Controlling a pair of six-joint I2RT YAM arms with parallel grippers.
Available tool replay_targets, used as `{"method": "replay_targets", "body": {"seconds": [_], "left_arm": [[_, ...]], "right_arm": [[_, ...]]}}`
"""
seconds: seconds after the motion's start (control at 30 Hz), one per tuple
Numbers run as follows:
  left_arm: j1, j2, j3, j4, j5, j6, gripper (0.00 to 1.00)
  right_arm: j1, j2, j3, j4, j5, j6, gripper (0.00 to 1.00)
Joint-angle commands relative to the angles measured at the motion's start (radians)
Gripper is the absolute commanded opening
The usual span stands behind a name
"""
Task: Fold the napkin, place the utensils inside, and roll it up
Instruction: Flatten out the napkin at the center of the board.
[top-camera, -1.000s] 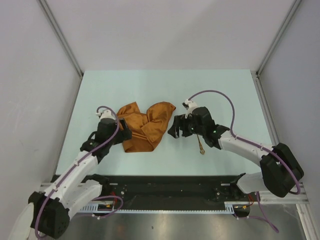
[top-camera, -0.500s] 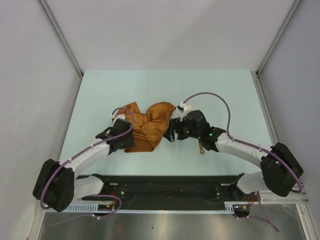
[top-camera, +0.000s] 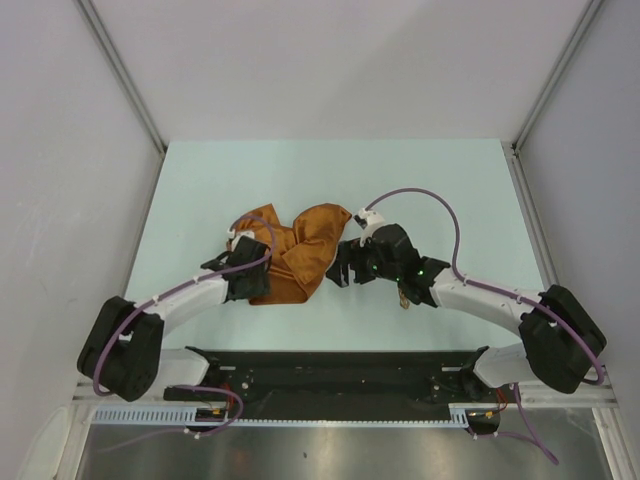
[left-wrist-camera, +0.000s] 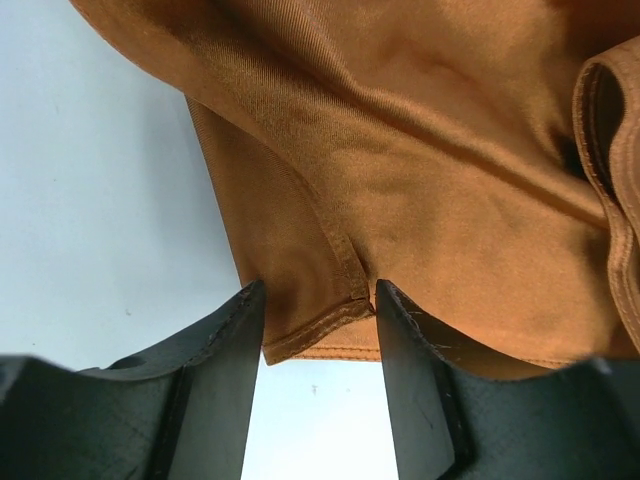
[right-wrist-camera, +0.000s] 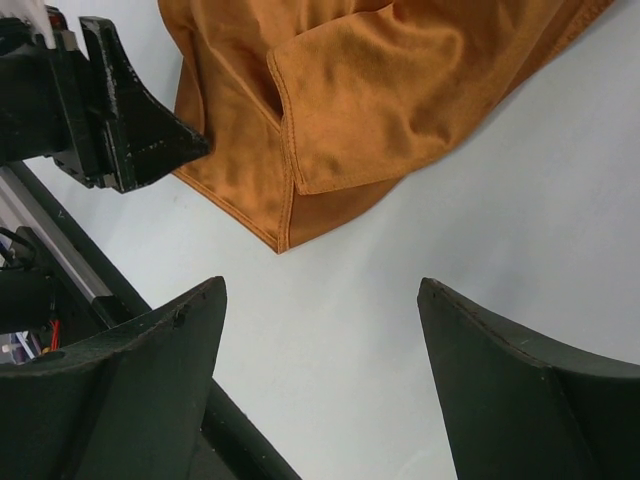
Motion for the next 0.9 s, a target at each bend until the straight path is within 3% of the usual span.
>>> {"method": "replay_targets", "body": {"seconds": [0.0, 0.1, 0.2, 0.37, 0.5, 0.73, 0.87], "left_arm": [[-0.006, 0.039, 0.039, 0.036, 0.006, 0.020, 0.50], [-0.006, 0.044, 0.052, 0.026, -0.013, 0.023, 0.15], [-0.006, -0.017, 0.049, 0.024, -0.037, 0.017, 0.01], [0.000, -0.169, 0.049, 0.006, -0.077, 0.002, 0.00], [0.026, -0.281, 0.039, -0.013, -0.080, 0.009, 0.01], [0.092, -0.326, 0.006, 0.010, 0.048, 0.005, 0.00], [0.101, -0.332, -0.004, 0.024, 0.073, 0.005, 0.00]], "right_arm": [[0.007, 0.024, 0.001, 0.064, -0.020, 0.012, 0.83], [0.014, 0.064, 0.021, 0.079, -0.029, 0.012, 0.83], [0.027, 0.127, 0.076, 0.062, -0.006, -0.003, 0.82], [0.060, 0.250, 0.194, 0.023, 0.020, -0.019, 0.79], [0.099, 0.387, 0.328, -0.045, 0.055, -0.019, 0.69], [0.188, 0.552, 0.517, -0.239, 0.263, -0.054, 0.57], [0.222, 0.610, 0.582, -0.298, 0.305, -0.075, 0.53]]}}
